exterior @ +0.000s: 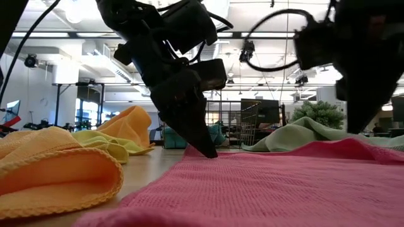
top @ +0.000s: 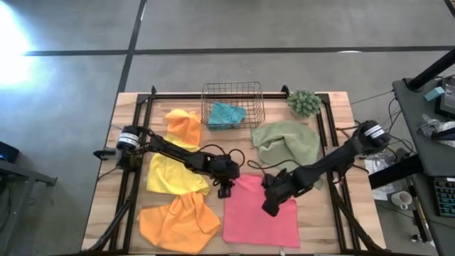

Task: Fold microfiber towels
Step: Fold the pink microfiber cloth

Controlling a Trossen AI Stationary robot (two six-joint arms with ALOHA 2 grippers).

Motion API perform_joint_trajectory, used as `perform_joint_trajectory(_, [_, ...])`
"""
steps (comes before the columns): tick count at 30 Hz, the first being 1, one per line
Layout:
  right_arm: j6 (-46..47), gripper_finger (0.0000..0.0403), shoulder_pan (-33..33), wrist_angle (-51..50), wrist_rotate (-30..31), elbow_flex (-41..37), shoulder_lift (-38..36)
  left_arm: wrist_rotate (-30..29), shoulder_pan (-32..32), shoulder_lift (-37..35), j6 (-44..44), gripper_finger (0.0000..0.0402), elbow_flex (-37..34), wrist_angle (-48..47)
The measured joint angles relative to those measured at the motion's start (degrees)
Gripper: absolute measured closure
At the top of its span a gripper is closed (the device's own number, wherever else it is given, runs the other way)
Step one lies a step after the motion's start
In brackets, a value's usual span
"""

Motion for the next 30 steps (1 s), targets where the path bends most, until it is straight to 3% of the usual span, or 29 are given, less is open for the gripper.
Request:
perform_joint_trajectory(8, [0.0, 0.0330, -0.2, -15.1, 4.2, 9.0, 9.4, -0.2, 0.0, -0.1, -0.1, 0.0276, 0.0, 0.1])
perform_joint_trajectory(15, [0.7, 0.0330, -0.2, -25.5, 8.2, 12.0, 8.5, -0.2, -0.1, -0.1, -0.1, 0.0276, 0.0, 0.1])
perform_joint_trajectory(20, [4.5, 0.0330, -0.3, -34.8, 9.9, 9.4, 6.1, -0.2, -0.1, -0.2, -0.2, 0.0276, 0.0, 0.0])
perform_joint_trajectory(22, [4.9, 0.0330, -0.3, -34.2, 10.0, 7.5, 4.5, -0.2, -0.1, -0.2, -0.2, 0.0276, 0.0, 0.0])
perform_joint_trajectory(30, [-0.7, 0.0330, -0.2, -14.2, 10.3, 4.7, -5.1, -0.2, -0.1, -0.2, -0.2, 0.0276, 0.0, 0.0])
